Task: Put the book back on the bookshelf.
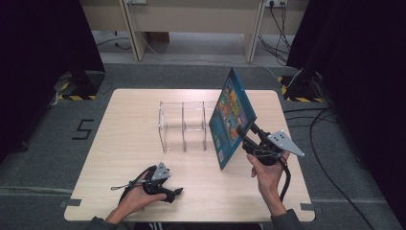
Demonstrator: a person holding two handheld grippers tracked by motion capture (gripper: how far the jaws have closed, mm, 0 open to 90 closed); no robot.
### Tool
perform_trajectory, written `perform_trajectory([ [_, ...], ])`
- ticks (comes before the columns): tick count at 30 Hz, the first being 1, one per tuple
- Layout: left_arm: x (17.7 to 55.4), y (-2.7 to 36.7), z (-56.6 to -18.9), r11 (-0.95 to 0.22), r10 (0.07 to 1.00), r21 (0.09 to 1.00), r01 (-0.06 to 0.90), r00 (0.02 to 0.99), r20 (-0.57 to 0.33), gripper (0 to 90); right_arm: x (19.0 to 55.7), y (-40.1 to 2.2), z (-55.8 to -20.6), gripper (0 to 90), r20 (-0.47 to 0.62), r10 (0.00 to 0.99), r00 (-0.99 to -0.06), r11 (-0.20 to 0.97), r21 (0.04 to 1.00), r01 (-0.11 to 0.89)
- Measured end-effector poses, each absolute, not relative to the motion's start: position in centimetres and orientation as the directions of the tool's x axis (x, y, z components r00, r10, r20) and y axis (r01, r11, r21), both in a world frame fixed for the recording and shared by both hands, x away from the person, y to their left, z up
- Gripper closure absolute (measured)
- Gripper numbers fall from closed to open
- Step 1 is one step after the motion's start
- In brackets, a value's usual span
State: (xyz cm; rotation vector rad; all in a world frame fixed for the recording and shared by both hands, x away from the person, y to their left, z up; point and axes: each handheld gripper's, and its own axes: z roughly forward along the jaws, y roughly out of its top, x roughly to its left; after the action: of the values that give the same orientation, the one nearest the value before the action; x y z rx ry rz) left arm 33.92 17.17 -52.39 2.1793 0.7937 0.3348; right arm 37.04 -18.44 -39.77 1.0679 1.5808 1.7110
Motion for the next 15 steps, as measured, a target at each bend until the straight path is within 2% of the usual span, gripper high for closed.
perform_trajectory([
  [10, 33.9, 17.2, -52.4, -0.504, 0.637, 0.747, 0.433, 0.771, -0.017, 9.1, 35.7, -19.8, -39.9, 50.2, 0.187, 0.826, -0.532, -0.151, 0.982, 0.112],
  [12, 33.9, 17.2, -52.4, -0.504, 0.637, 0.747, 0.432, 0.771, -0.016, 9.1, 35.3, -20.2, -40.0, 50.2, 0.235, 0.8, -0.552, -0.194, 0.972, 0.132],
  [15, 33.9, 17.2, -52.4, -0.504, 0.637, 0.747, 0.433, 0.771, -0.017, 9.1, 34.8, -20.6, -40.0, 50.1, 0.239, 0.796, -0.557, -0.202, 0.971, 0.129],
])
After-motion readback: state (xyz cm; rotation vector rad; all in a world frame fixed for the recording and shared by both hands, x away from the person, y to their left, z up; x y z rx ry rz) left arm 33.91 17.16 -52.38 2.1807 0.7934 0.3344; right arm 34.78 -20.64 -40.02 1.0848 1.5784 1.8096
